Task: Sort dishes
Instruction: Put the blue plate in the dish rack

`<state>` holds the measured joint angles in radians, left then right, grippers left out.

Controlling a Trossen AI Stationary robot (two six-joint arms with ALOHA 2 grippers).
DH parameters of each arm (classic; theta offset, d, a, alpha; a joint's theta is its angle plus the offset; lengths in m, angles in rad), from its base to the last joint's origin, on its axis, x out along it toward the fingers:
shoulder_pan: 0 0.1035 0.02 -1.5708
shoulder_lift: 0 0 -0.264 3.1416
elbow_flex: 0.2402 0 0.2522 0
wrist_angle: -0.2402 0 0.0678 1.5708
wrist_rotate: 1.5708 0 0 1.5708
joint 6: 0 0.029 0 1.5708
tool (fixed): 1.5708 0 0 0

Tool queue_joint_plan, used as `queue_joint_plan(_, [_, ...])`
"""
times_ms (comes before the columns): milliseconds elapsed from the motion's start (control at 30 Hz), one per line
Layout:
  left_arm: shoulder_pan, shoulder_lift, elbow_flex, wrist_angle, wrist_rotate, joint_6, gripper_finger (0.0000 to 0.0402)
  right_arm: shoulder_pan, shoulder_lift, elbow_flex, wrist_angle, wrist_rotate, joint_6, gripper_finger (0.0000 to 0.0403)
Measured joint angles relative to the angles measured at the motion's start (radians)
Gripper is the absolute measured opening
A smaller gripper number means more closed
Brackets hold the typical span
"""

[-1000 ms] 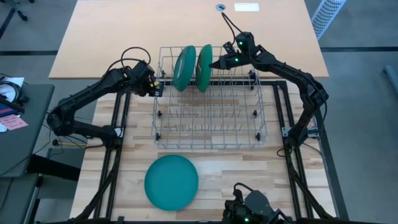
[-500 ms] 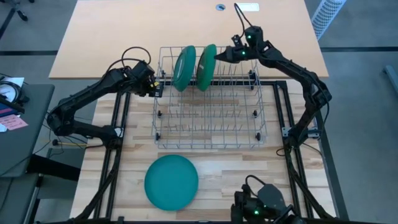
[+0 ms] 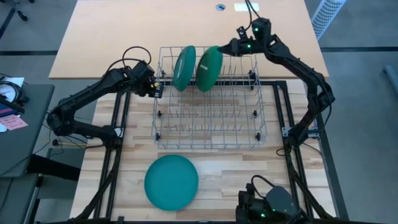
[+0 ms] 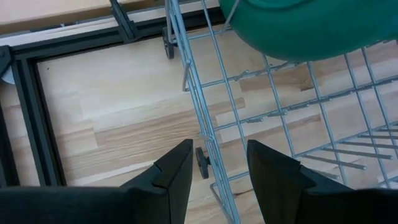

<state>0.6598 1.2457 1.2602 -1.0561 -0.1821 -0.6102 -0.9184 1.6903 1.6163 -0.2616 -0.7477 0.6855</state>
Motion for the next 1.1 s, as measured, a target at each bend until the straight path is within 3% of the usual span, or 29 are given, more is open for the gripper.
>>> queue_joint_plan(300, [0.0, 0.0, 0.0, 0.001, 0.06, 0.039, 0.0147, 0.024, -0.062, 0.009, -0.297, 0.1, -0.149, 0.0204])
queue_joint_plan(567, [-0.004, -0.018, 0.0, 0.001, 0.3, 0.03, 0.0146, 0.142, -0.235, 0.009, -0.496, 0.298, -0.224, 0.0202])
queue_joint_plan(633, [-0.02, -0.044, 0.0, 0.0, 0.315, 0.008, 0.0144, 0.181, -0.281, 0.009, -0.537, 0.352, -0.226, 0.0202])
queue_joint_plan(900, [-0.15, -0.21, 0.0, 0.053, 0.307, -0.09, 0.0124, 0.375, -0.384, 0.009, -0.719, 0.489, -0.183, 0.0202])
queue_joint_plan(1100, [-0.356, -0.304, 0.001, 0.153, 0.32, -0.168, 0.0122, 0.51, -0.396, 0.009, -0.785, 0.568, -0.131, 0.0202])
